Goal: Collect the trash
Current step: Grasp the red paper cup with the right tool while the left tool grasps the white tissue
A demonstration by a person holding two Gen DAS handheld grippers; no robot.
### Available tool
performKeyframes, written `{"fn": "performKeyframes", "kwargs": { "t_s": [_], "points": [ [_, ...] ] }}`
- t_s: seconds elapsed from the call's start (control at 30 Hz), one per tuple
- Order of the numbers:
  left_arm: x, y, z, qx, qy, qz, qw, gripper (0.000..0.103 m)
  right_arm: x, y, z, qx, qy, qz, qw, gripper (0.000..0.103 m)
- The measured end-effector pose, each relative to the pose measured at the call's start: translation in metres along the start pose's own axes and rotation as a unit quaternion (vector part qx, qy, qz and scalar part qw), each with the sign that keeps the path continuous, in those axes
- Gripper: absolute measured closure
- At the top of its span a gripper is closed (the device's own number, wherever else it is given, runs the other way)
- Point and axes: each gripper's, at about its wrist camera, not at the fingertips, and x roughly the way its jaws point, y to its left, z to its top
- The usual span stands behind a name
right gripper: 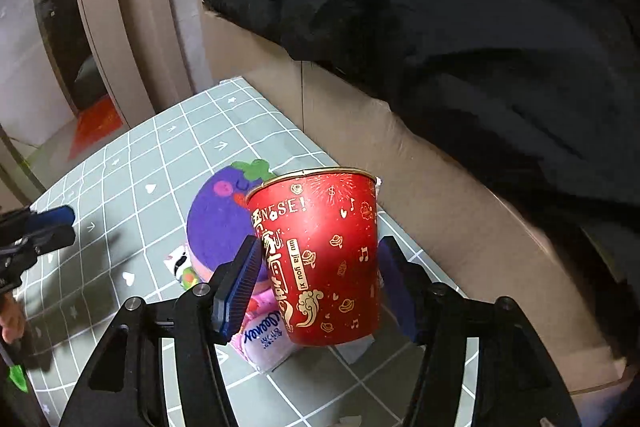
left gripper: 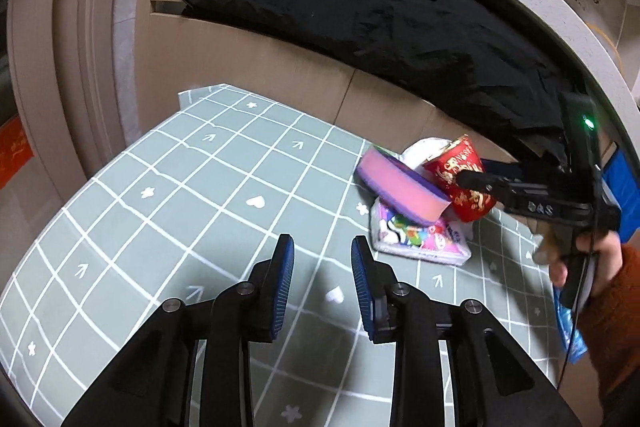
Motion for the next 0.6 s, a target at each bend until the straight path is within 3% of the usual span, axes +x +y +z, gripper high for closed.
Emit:
{"fn": "performKeyframes", "kwargs": {
  "t_s": [0.17, 0.43, 0.6],
  "points": [
    [0.020, -0.021, 0.016, 0.012, 0.001, -0.034, 0.9994, 0.069, -0.030, -0.021, -0.024, 0.060, -0.029, 0.052, 0.996, 0.050],
    [0.083, -0.081, 0.069, 0.009, 0.027, -0.100, 0.9945, 0.062, -0.094, -0.059, -0.096, 0.138, -0.050, 0.023, 0.989, 0.050],
    [0.139, -0.106, 0.098, -0.022, 0.048, -0.071, 0.9961, 0.062, -0.116, -0.071, -0.131, 0.170, -0.061, 0.029, 0.983, 0.049]
  ]
}}
